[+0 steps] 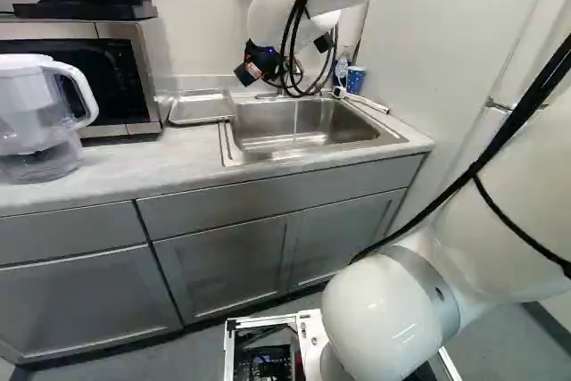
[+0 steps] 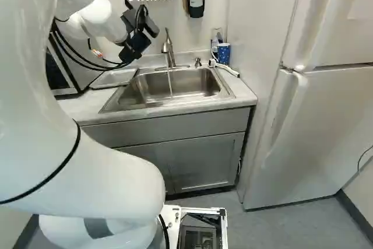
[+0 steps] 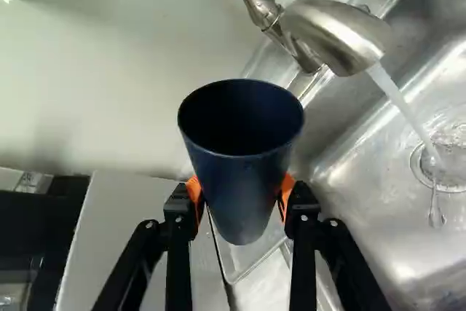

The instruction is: Rinse the cup and place it in the tray

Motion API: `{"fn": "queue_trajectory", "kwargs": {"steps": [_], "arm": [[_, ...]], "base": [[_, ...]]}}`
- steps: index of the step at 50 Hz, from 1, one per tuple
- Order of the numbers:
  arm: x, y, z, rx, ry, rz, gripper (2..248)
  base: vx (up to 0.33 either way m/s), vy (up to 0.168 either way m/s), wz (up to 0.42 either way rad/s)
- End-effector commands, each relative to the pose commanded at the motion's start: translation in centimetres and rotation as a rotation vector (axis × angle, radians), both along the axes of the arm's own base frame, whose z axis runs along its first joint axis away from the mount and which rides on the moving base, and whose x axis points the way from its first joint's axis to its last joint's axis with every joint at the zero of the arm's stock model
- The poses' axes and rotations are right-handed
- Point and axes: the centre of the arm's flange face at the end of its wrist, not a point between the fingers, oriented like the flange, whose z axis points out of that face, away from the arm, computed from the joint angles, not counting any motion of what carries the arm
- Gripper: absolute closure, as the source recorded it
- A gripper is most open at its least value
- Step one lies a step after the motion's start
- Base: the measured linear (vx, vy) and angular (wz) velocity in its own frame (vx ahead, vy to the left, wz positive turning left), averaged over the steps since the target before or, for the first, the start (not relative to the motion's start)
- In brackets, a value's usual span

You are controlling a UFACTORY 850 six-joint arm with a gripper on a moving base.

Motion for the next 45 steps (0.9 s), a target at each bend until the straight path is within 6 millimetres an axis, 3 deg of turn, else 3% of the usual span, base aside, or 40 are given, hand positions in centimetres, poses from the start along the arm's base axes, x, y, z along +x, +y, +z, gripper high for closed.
{"fn": "queue_trajectory", "kwargs": {"steps": [45], "arm": [[0.00, 0.00, 0.00, -0.403, -0.125, 0.213, 129]], "base": [[0.000, 0.000, 0.000]]}}
